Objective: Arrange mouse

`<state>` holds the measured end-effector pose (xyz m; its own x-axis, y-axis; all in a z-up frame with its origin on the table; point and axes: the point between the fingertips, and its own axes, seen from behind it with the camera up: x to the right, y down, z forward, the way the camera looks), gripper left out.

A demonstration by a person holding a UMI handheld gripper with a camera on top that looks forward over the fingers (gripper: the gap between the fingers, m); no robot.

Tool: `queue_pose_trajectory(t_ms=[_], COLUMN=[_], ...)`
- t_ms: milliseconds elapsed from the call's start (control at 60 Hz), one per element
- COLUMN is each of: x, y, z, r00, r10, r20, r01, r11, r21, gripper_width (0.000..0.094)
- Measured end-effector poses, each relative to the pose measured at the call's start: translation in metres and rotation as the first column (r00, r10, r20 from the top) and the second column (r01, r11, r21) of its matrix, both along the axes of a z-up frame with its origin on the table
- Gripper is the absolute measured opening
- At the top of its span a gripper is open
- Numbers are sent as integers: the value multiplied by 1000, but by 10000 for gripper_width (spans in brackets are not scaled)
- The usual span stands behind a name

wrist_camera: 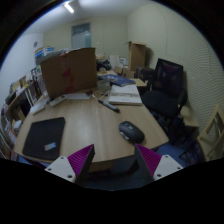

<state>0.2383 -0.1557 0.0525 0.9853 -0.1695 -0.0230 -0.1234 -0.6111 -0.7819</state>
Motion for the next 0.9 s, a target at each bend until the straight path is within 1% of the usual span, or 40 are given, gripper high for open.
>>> queue_pose_trajectory(t_ms=[133, 233, 250, 267, 350, 433, 533, 600, 667, 700, 800, 883, 900], x=[51, 68, 70, 70, 76, 82, 87, 88, 87, 87, 88, 91, 92], y=[17, 31, 32, 37, 55, 73, 94, 105, 110, 112, 113, 114, 113], z=[-42, -60, -61, -59, -60, -60, -58, -57, -57, -57, -58, -59, -59], r00=[993, 990, 990, 990, 994, 992, 994, 996, 997, 997, 999, 998, 997], r10=[76, 106, 113, 116, 108, 121, 99, 73, 61, 50, -8, -59, -68], r20=[88, 89, 87, 73, 22, 35, 43, 50, 53, 51, 41, 34, 36], r01=[-73, -103, -110, -116, -109, -123, -104, -80, -69, -58, 2, 55, 64], r11=[996, 994, 993, 993, 993, 990, 986, 983, 982, 983, 988, 991, 992], r21=[-45, -35, -35, -9, 37, 75, 132, 165, 175, 173, 153, 118, 110], gripper_width=[824, 828, 853, 831, 825, 829, 823, 773, 669, 552, 515, 478, 459])
